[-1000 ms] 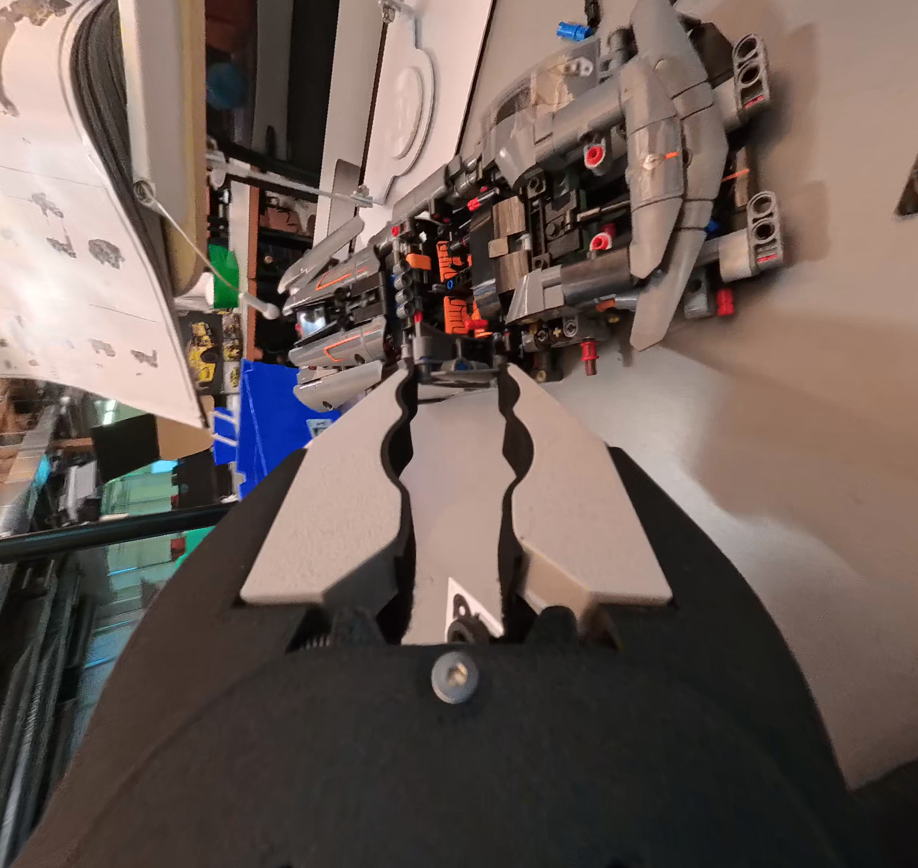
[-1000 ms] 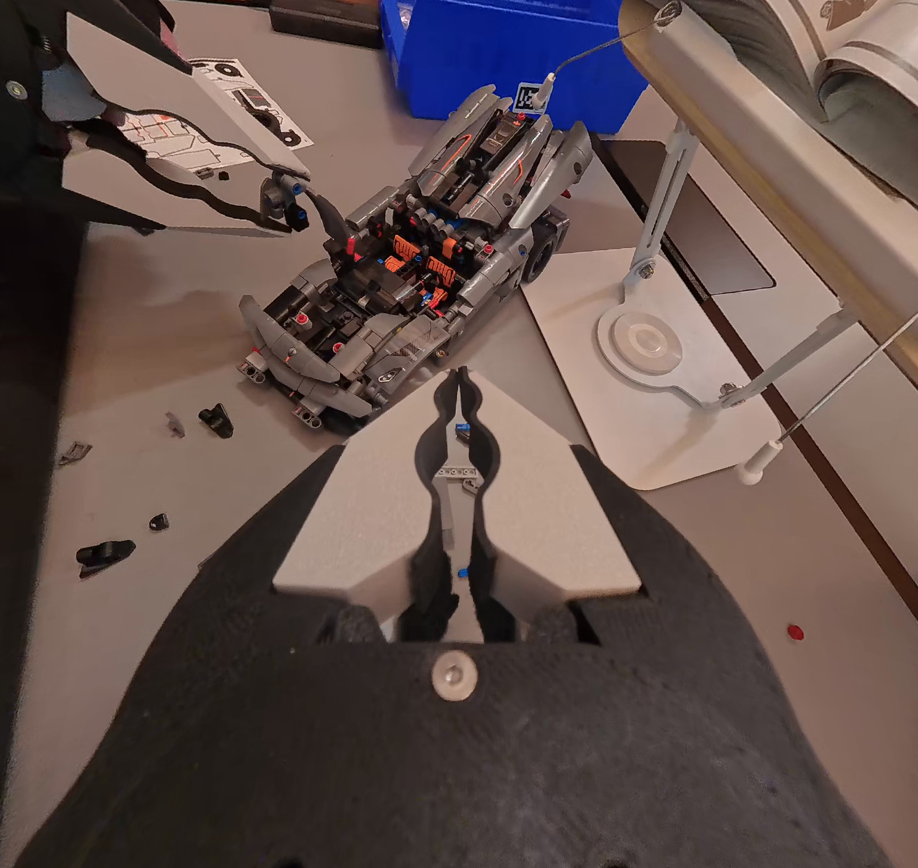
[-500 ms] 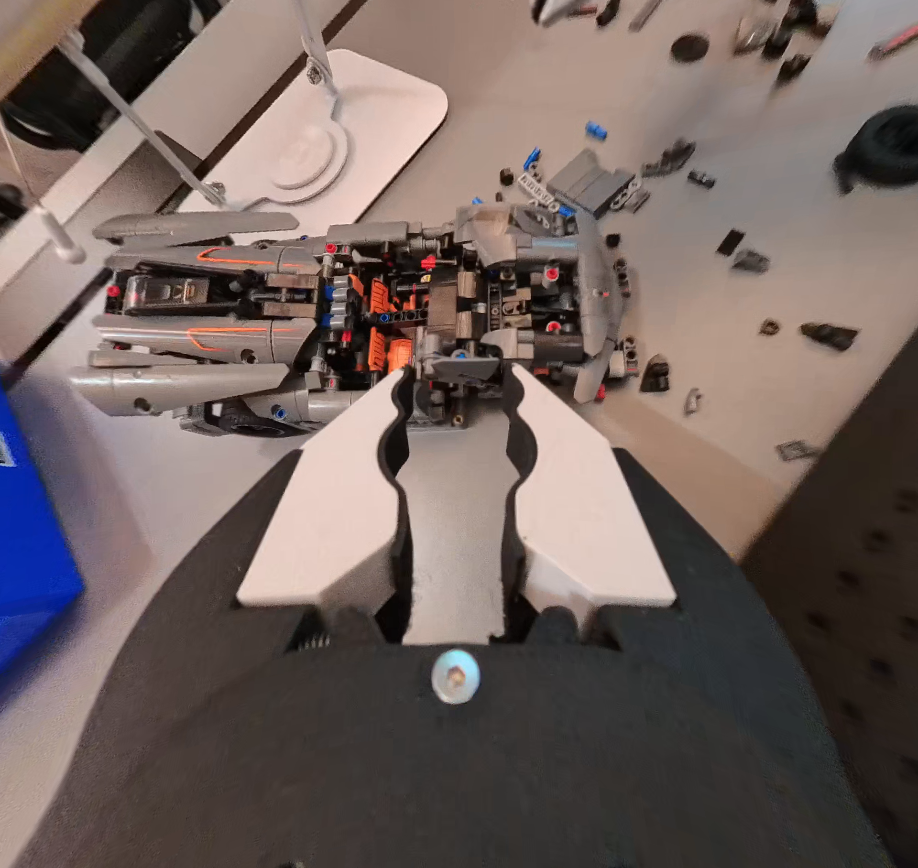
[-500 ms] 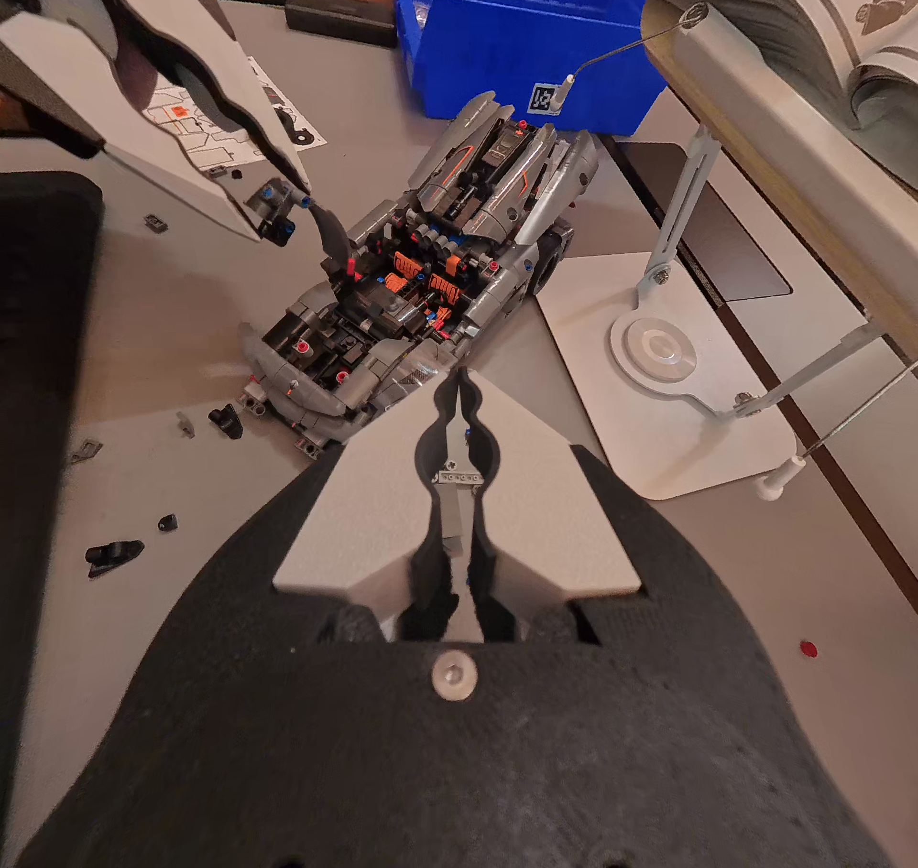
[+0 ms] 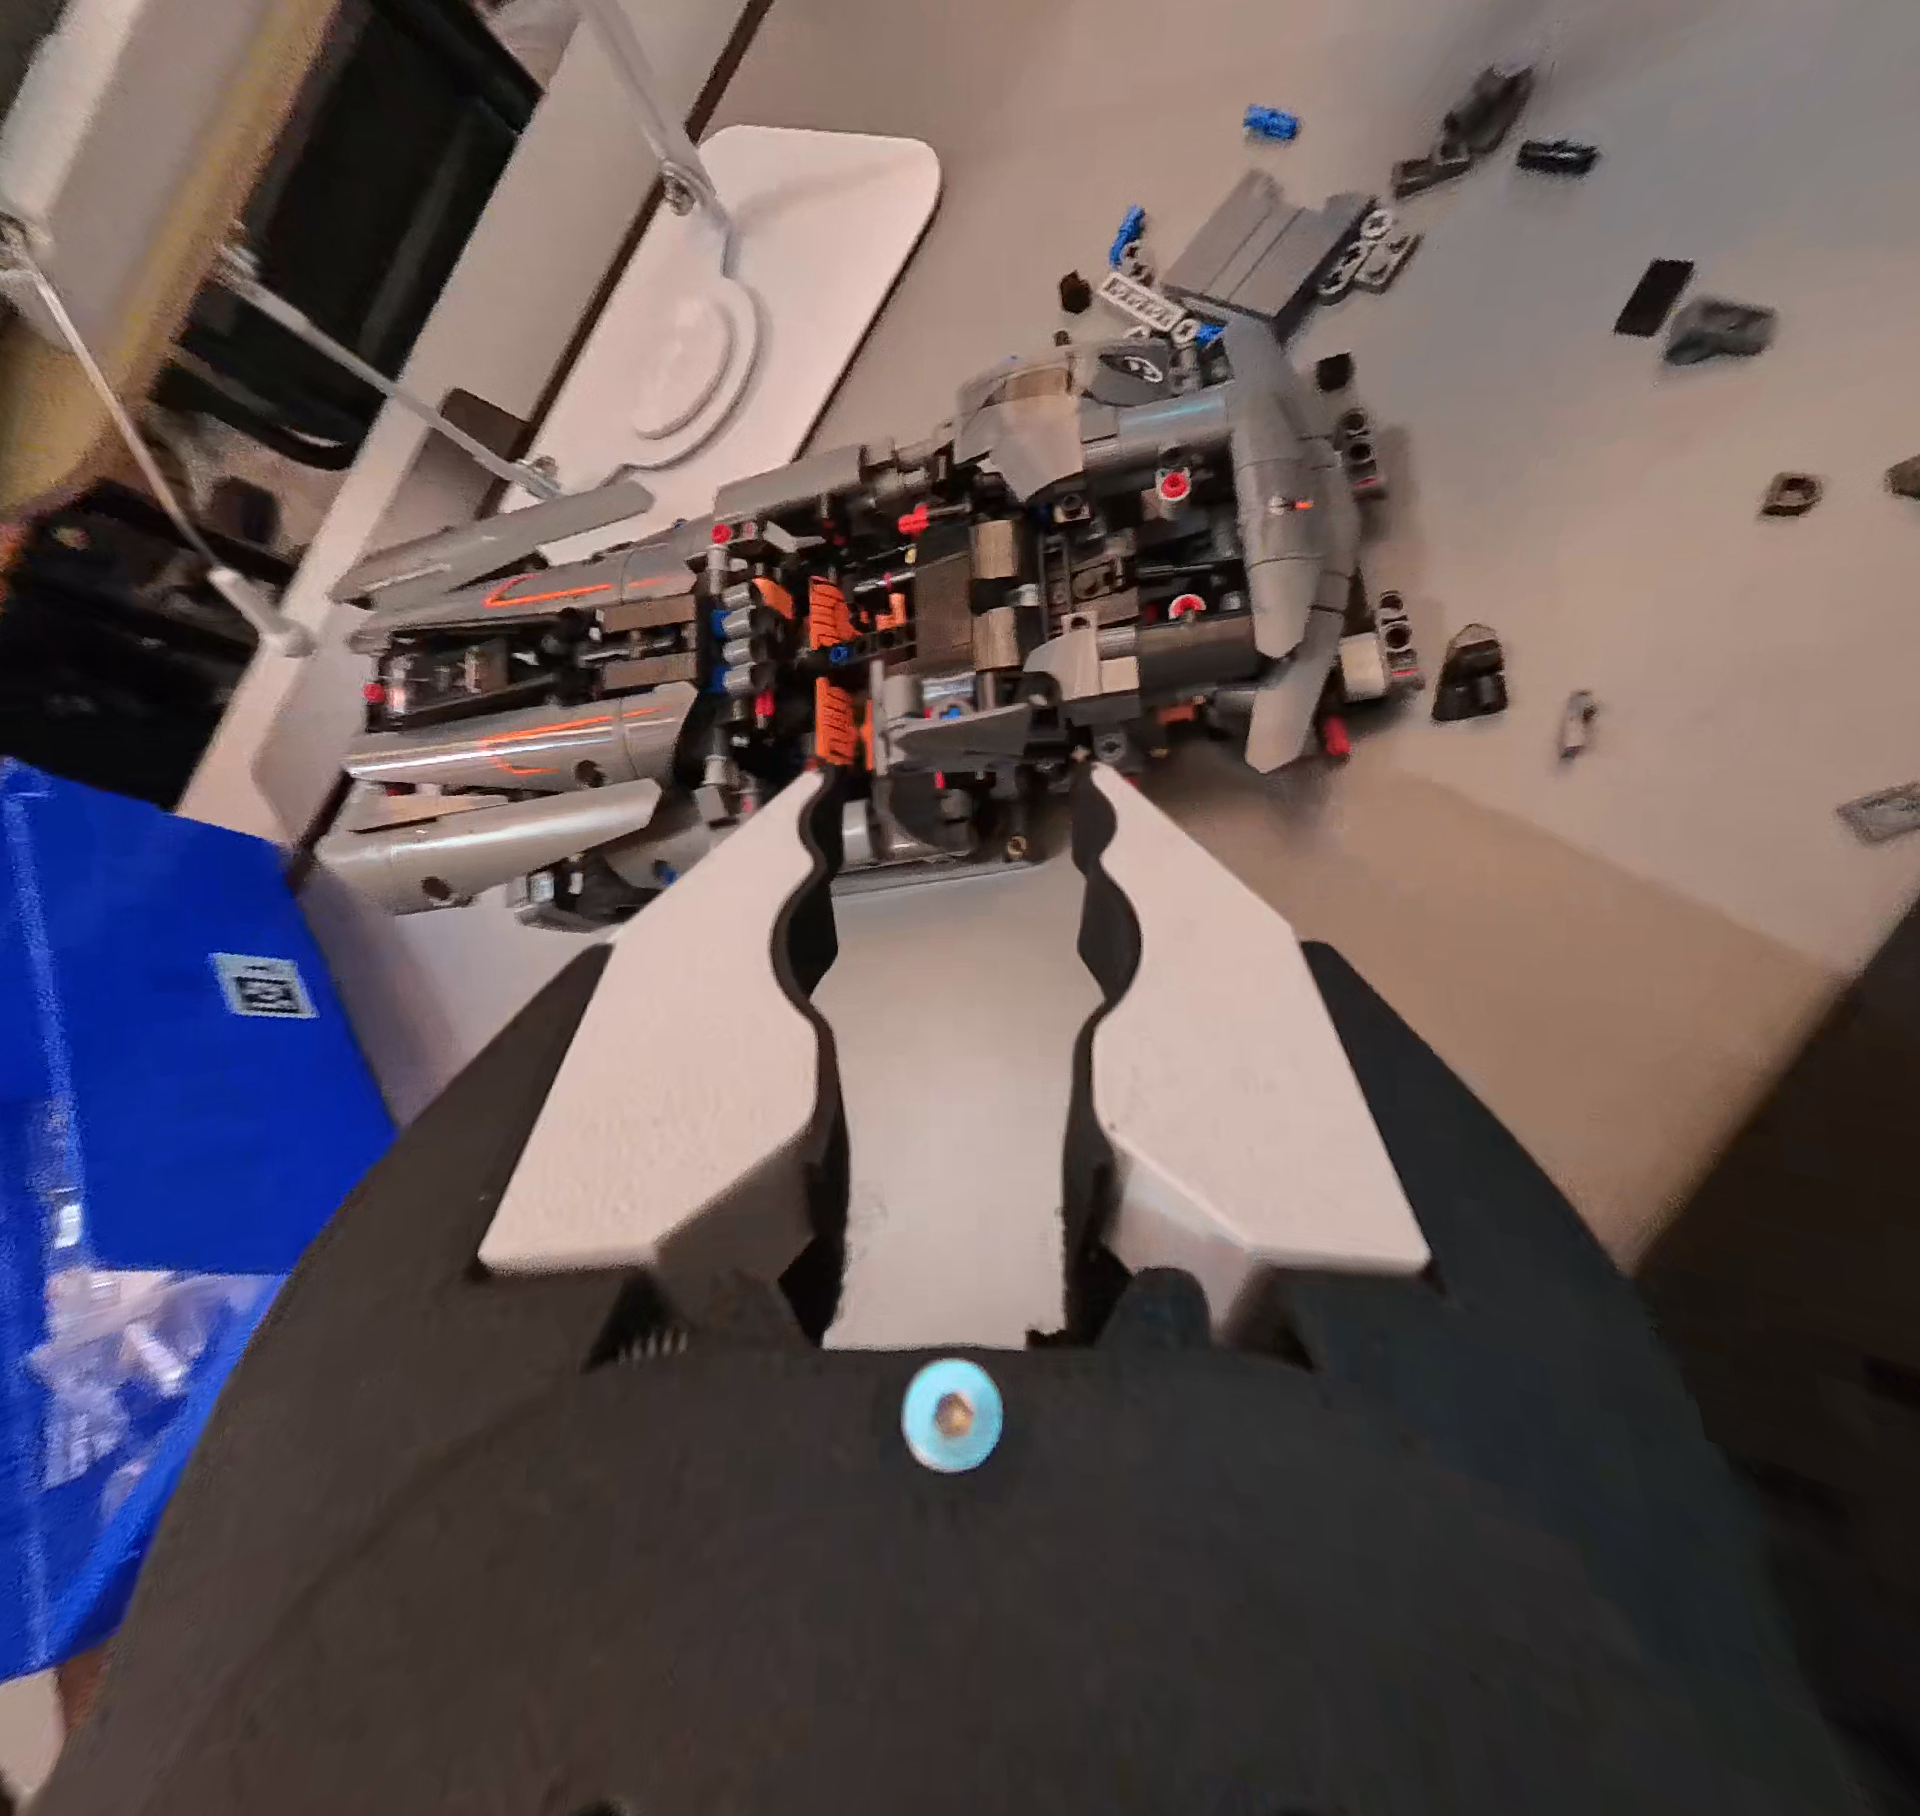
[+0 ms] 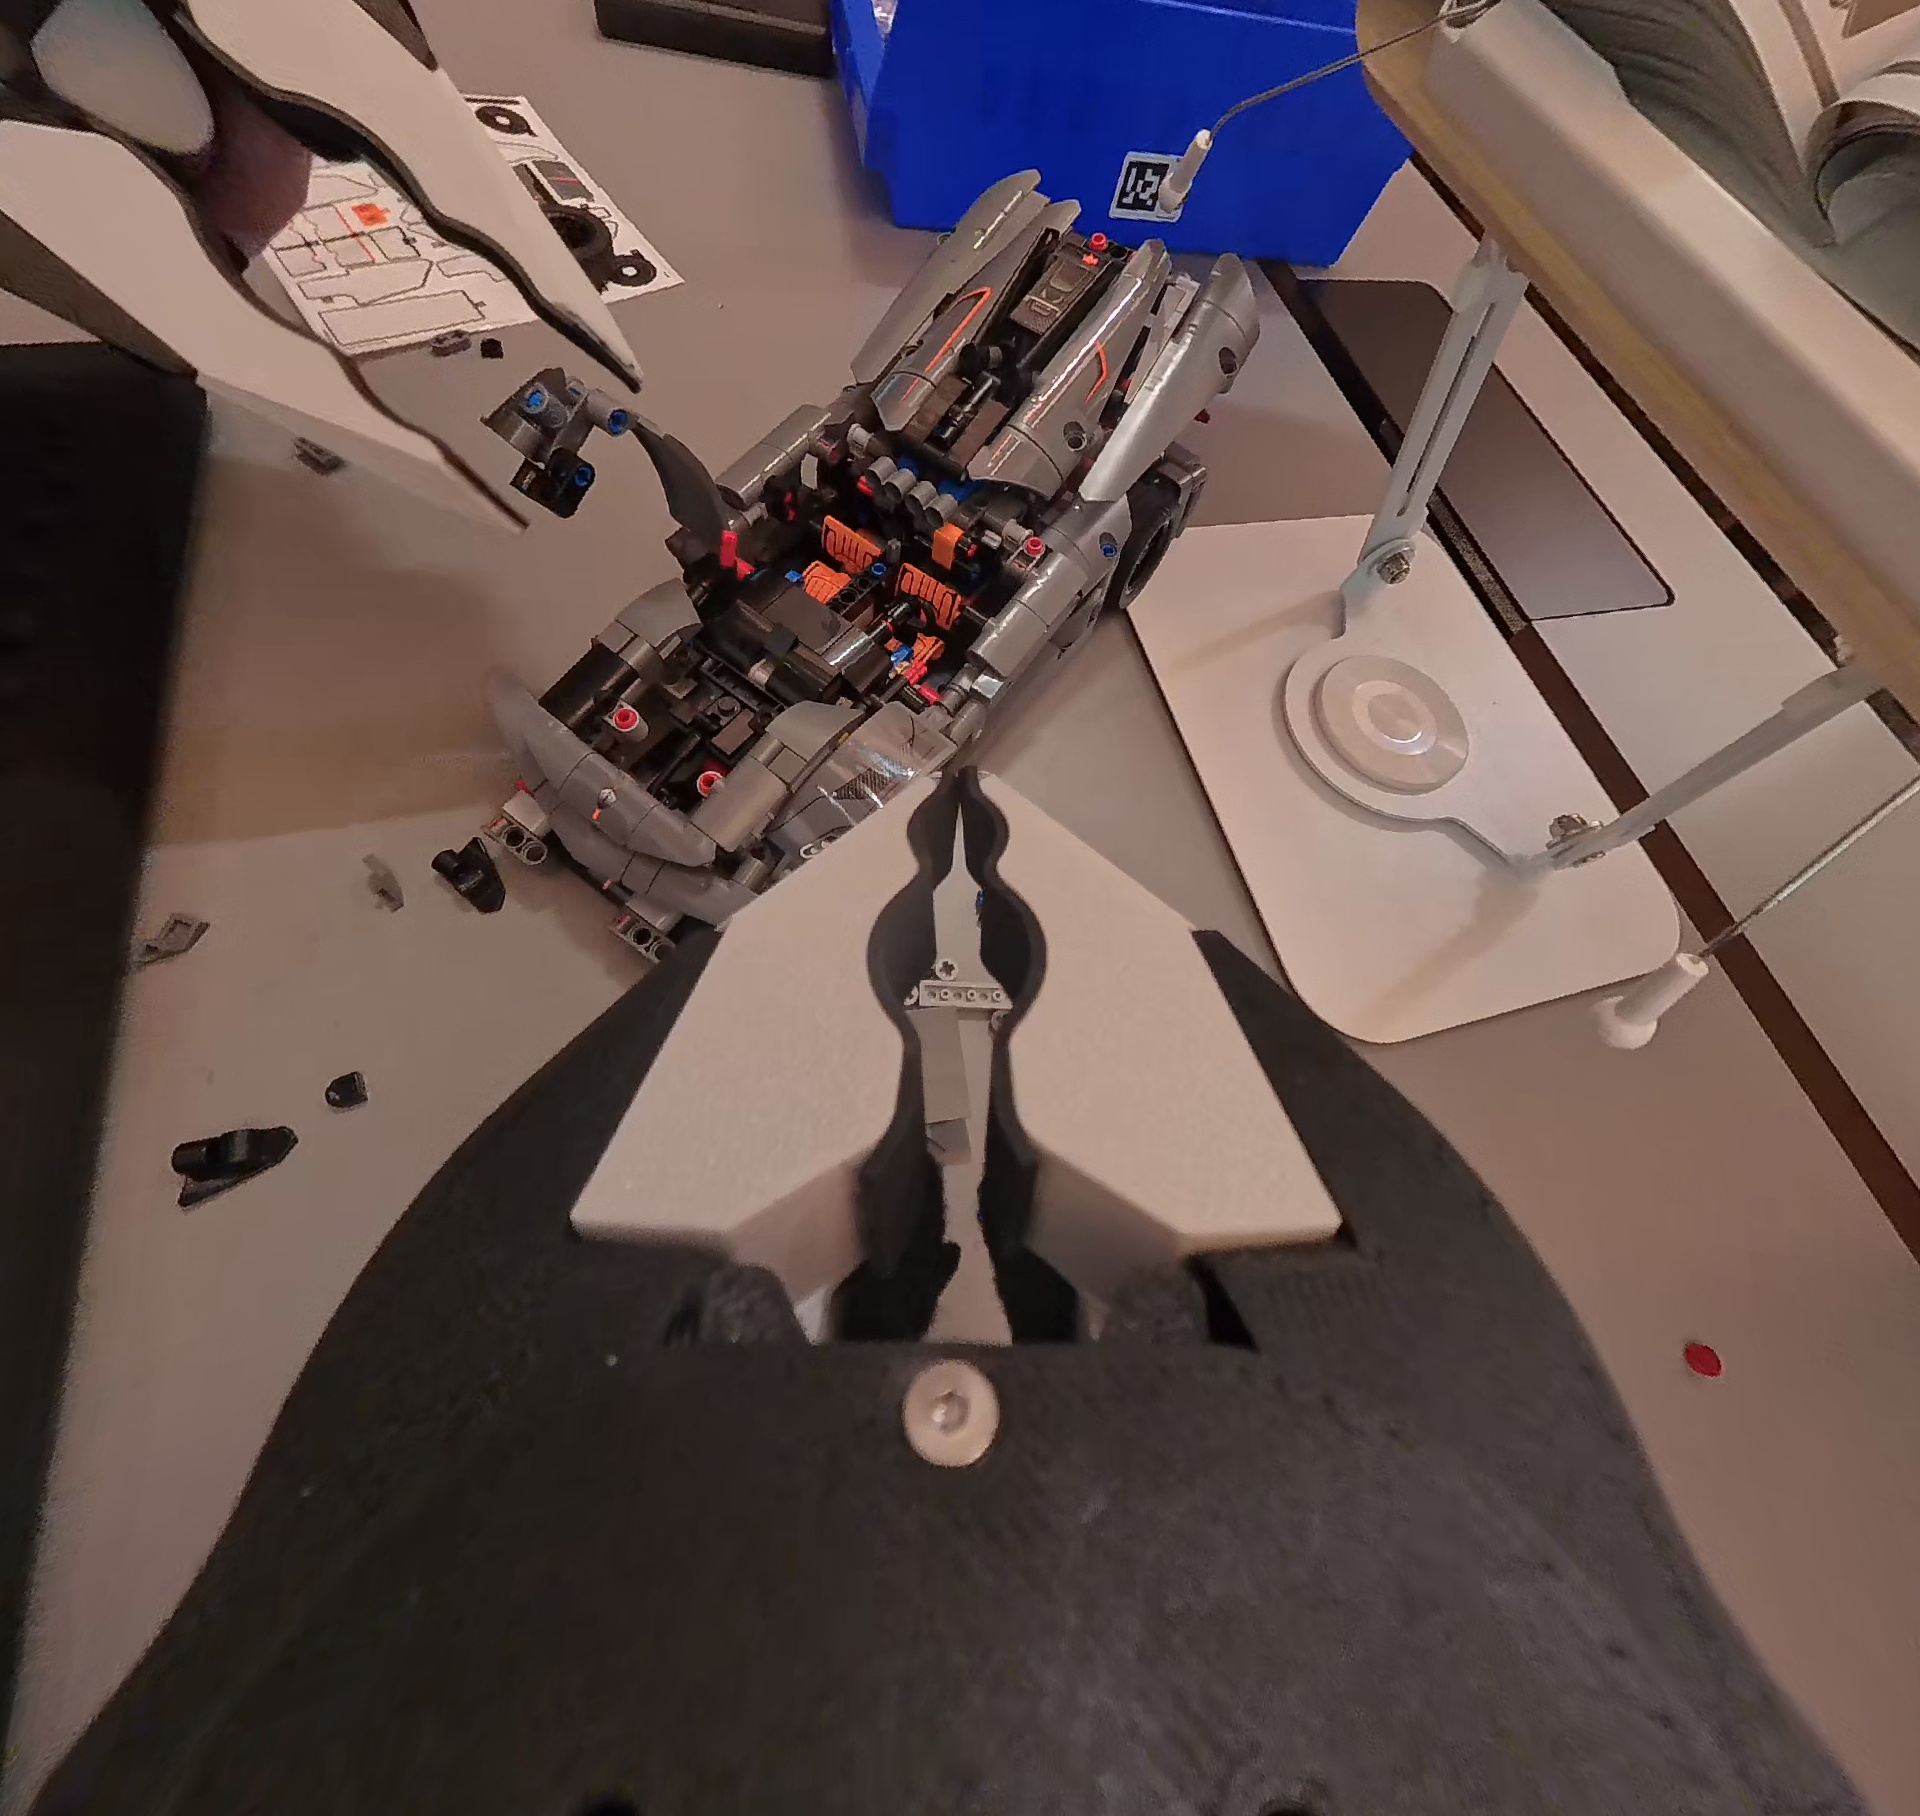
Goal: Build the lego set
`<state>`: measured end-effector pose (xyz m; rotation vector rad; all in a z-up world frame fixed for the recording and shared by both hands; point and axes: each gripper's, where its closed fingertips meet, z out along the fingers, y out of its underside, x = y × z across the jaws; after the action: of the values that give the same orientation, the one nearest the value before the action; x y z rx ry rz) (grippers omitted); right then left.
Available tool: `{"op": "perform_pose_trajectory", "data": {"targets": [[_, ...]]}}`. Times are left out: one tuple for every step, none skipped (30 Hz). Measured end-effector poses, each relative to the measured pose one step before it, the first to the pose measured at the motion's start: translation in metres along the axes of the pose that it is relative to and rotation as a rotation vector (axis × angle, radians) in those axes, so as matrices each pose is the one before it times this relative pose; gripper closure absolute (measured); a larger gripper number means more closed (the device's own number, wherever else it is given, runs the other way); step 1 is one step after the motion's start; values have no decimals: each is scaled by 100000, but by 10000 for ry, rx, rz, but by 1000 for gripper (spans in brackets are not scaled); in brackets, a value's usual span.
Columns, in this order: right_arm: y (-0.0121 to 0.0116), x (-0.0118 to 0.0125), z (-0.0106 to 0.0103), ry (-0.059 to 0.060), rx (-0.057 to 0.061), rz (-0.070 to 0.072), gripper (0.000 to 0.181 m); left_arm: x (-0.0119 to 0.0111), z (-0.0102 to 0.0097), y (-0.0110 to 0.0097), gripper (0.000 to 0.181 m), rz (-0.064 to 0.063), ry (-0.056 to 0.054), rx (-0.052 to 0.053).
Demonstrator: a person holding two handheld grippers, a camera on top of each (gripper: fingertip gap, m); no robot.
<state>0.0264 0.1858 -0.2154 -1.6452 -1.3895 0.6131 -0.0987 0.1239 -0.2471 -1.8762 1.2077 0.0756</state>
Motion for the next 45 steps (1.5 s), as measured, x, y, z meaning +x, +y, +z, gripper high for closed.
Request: {"op": "perform_pose_trajectory", "data": {"targets": [[38,-14,49,-5,-21,-4,181,-103,-95,-226,143,118,-120,107],[49,-20,58,-7,-27,-5,181,94,-47,-197,145,26,23,115],[45,-16,47,0,-31,-9,181,27,43,-26,148,22,-33,16],[41,-1,44,7,-24,-11,181,-10,65,-25,149,76,-75,8],[23,-11,20,3,-16,-6,181,83,54,-48,149,110,-13,-1],[32,1,8,3,-15,-2,181,6,1,-17,150,94,-46,-20],[23,11,9,9,-18,-6,181,24,-12,-17,149,4,-10,-8],[12,8,-4,10,-12,-9,181,82,-19,-60,149,-43,49,37],[6,5,-3,2,-5,-3,181,20,-10,0,149,-69,33,7],[5,-5,-8,-4,0,3,181,-48,-29,-25,149,-203,63,26],[4,-5,5,-7,7,9,181,10,-8,-70,149,-297,159,59],[25,10,8,-13,2,18,181,17,-16,-114,149,-290,184,119],[57,28,16,-8,-9,22,181,-75,-15,-9,149,-255,114,70],[47,29,9,-4,-8,19,181,120,-42,-61,149,-246,224,68],[10,15,-17,-8,8,17,181,266,-88,-241,148,-412,364,140],[-44,9,-24,-15,33,23,181,137,-68,-226,148,-519,329,121],[-69,-16,-42,-21,42,28,181,15,-9,-98,148,-429,254,98],[-54,-11,-29,-16,30,19,181,-68,-21,-44,147,-268,160,111],[-38,4,-43,1,18,6,181,-100,-53,-25,148,-125,69,120],[-37,15,-52,12,21,2,181,-35,-46,21,147,-64,48,78],[-44,36,-63,13,27,10,181,-30,-29,51,147,30,-20,33],[-42,34,-72,6,33,21,181,5,-43,8,147,149,-71,17],[-40,28,-79,4,35,29,181,23,-84,-67,145,201,-89,22],[-26,53,-65,11,27,29,181,-53,-121,-46,145,156,-120,-5],[-34,35,-60,13,15,22,181,9,-120,-25,144,143,-63,-11],[-31,-2,-32,1,15,8,181,25,-132,-8,144,211,-58,11],[-40,-42,-2,-13,13,-5,181,-166,-156,-15,144,210,-175,22],[-2,-74,42,-18,-7,-13,181,-107,-141,-81,144,82,-90,56],[-2,-90,90,-21,-27,-23,181,-52,-124,-191,149,-48,-13,123],[-12,-105,110,-23,-21,-41,181,18,-137,-239,151,-44,41,154],[-128,-207,108,-54,37,-59,181,-130,-103,-156,152,-10,-64,97],[-266,-309,87,-109,113,-51,181,-8,10,-4,152,14,-12,-10],[-311,-363,99,-140,119,-20,181,191,86,-5,153,16,83,18],[-237,-375,135,-140,60,-31,181,301,130,63,154,64,137,-17],[-161,-355,153,-99,-1,-98,181,134,159,217,153,129,3,-138],[-60,-270,165,-41,-46,-142,181,-55,73,99,154,180,-129,-77],[43,-195,157,-18,-94,-123,181,126,-33,-123,159,127,-5,59],[98,-69,90,11,-106,-81,181,145,-33,-199,162,23,45,112],[86,35,1,31,-68,-20,181,-18,68,26,162,-46,-25,-29],[97,77,-109,18,-51,52,181,-24,45,-57,162,-37,-33,30],[119,138,-237,38,-71,75,181,-19,39,-31,162,-36,-27,22],[109,188,-383,57,-63,69,181,64,15,-24,162,-17,12,26],[69,128,-457,-12,-35,115,180,75,0,14,162,51,-5,15],[77,149,-487,-20,-14,159,179,-101,-29,36,161,68,-122,-18],[100,372,-523,125,7,133,178,-184,-104,-36,158,48,-135,-3]]}}
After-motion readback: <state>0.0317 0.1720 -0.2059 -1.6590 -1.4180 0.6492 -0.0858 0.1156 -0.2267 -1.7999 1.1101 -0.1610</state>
